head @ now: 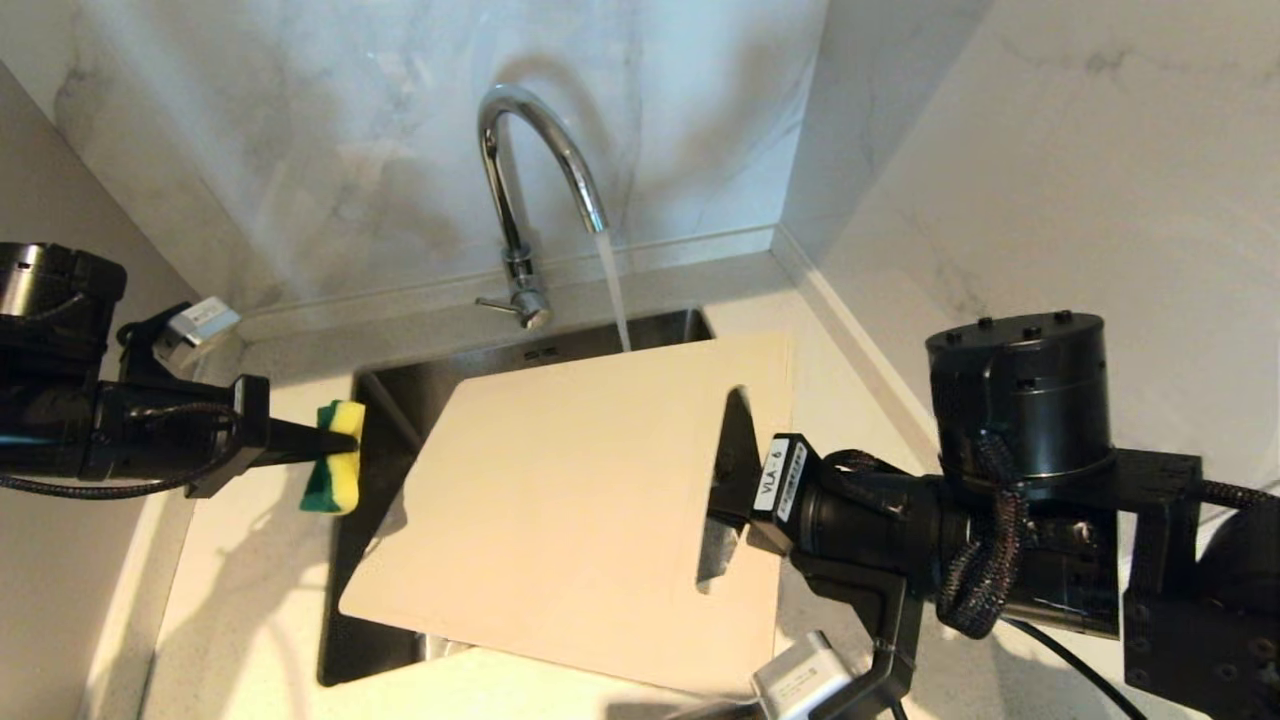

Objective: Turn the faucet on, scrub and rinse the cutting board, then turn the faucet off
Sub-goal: Put down the cutting board

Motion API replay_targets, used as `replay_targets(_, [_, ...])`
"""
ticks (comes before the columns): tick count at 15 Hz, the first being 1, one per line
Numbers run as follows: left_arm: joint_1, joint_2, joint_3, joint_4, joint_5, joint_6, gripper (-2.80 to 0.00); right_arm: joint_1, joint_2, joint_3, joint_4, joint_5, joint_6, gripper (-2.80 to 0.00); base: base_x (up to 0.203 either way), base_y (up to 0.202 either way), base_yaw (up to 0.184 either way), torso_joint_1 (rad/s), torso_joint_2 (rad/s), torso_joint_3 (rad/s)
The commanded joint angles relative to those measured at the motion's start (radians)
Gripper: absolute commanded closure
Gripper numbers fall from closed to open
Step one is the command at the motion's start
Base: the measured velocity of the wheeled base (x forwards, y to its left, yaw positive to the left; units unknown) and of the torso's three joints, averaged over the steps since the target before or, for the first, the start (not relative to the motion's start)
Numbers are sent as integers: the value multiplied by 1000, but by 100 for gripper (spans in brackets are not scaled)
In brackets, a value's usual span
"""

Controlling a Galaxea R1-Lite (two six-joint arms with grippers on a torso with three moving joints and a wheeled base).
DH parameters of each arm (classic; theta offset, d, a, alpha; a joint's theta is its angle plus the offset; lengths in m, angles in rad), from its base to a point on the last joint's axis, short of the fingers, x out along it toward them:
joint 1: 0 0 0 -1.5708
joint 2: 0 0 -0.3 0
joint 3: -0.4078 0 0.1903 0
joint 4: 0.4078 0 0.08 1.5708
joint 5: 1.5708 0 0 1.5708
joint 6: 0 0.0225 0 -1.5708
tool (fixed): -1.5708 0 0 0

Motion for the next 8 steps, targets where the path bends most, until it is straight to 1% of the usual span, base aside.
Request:
replay_targets(1, [-8,-6,4,1,-3,-3,0,0,-61,44,-2,0,-12,0,0,0,0,0,0,0])
replay_targets(4, [-7,-5,13,-1,-3,-5,0,0,-143,114,-2,-4,-6,0,0,0,0,0,0,0])
replay_targets(8, [-8,3,15,-2,-4,-8,0,-1,-287,249,-2,-56,83,0,0,0,0,0,0,0])
